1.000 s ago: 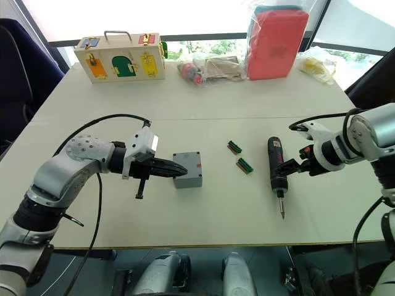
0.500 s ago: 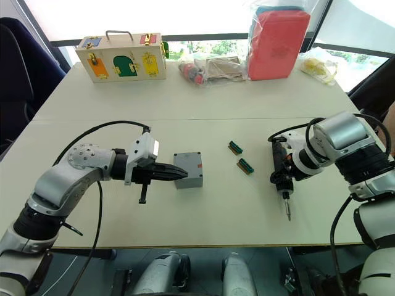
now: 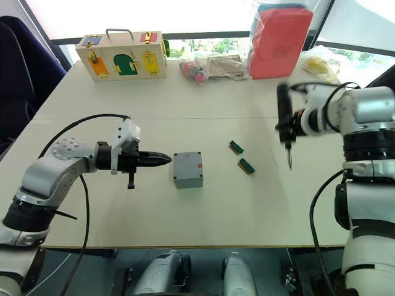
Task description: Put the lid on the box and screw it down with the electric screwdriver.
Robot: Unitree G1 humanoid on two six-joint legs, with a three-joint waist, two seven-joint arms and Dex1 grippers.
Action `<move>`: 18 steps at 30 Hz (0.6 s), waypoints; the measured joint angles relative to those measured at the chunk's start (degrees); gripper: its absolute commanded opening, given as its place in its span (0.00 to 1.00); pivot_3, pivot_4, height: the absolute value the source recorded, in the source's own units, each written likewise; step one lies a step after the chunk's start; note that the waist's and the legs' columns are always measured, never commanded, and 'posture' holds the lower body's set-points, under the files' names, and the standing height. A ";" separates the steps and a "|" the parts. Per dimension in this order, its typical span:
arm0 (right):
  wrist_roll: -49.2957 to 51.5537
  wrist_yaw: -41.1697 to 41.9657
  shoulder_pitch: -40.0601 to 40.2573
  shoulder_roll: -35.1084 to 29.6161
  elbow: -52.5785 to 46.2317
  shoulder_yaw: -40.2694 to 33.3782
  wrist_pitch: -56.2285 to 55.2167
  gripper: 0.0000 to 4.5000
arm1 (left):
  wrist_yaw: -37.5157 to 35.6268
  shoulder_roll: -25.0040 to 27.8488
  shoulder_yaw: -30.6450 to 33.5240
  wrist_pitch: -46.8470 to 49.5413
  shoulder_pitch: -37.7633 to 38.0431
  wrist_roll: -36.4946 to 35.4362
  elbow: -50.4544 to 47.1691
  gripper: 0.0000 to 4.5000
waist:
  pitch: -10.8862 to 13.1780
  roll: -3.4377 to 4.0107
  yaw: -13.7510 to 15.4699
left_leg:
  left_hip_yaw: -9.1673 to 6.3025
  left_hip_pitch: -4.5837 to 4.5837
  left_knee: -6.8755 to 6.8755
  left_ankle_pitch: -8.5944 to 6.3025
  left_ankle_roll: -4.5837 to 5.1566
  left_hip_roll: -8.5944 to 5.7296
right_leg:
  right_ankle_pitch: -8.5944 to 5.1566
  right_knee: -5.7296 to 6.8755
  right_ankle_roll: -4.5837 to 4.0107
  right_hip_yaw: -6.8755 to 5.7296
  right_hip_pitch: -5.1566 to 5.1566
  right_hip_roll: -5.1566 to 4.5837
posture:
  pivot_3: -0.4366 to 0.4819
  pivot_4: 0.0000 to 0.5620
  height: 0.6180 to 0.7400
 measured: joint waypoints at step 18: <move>8.73 5.56 30.78 33.13 -36.96 -0.52 -37.58 0.40 | 2.22 -5.23 -6.05 1.25 -3.80 6.38 4.35 0.00 | -0.06 -0.08 -0.65 | -0.10 0.01 0.17 0.02 0.00 -0.01 | 0.02 0.16 0.03 0.03 0.05 0.11 | 0.48 0.27 1.00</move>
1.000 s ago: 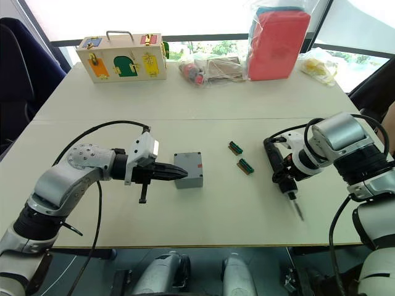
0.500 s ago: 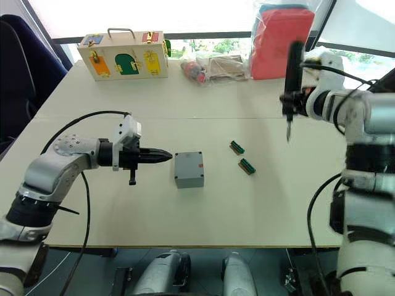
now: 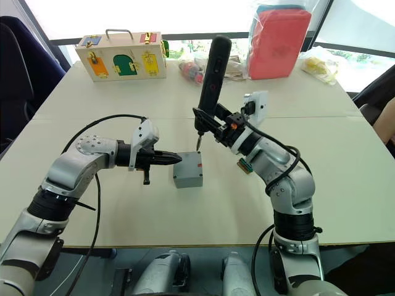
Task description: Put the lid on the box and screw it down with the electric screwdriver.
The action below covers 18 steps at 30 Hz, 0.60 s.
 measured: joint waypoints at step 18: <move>-7.40 1.00 1.91 0.76 4.29 4.84 -9.91 0.40 | 2.47 -1.47 -1.91 -1.24 1.99 3.52 -2.13 0.00 | 0.00 0.00 0.07 | -0.04 0.35 -0.03 0.01 -0.03 0.03 | -0.01 -0.01 -0.01 0.00 0.31 0.05 | 0.48 0.27 1.00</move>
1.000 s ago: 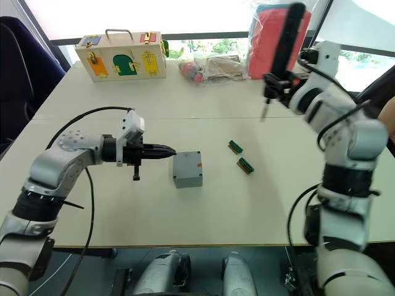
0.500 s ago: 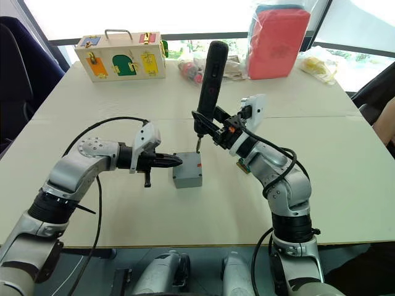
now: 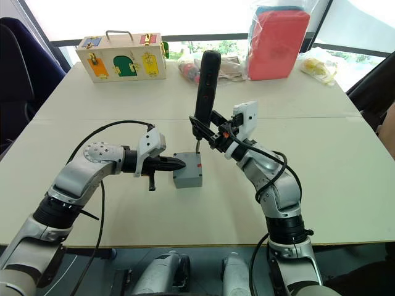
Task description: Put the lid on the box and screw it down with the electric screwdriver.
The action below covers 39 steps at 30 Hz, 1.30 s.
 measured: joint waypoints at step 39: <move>-8.13 0.34 4.61 1.17 4.37 4.90 -11.92 0.40 | -0.61 0.06 -0.79 2.25 -0.10 1.43 -0.07 0.00 | -0.61 -0.29 0.03 | -0.03 1.18 -0.21 -0.28 0.35 -0.01 | -0.13 -0.16 -0.18 0.02 0.98 -0.08 | 0.48 0.27 1.00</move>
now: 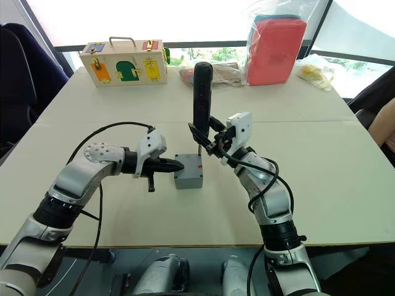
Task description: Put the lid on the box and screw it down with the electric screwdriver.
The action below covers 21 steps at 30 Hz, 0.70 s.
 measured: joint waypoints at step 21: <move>-0.09 -0.25 -0.04 -0.97 -1.90 0.27 4.15 0.40 | -0.08 0.01 -1.23 -2.55 1.19 0.51 0.02 0.00 | -0.63 0.01 -0.02 | -0.04 0.15 -0.07 -0.14 -0.01 0.00 | -0.14 -0.02 -0.24 0.00 -0.08 -0.29 | 0.48 0.27 1.00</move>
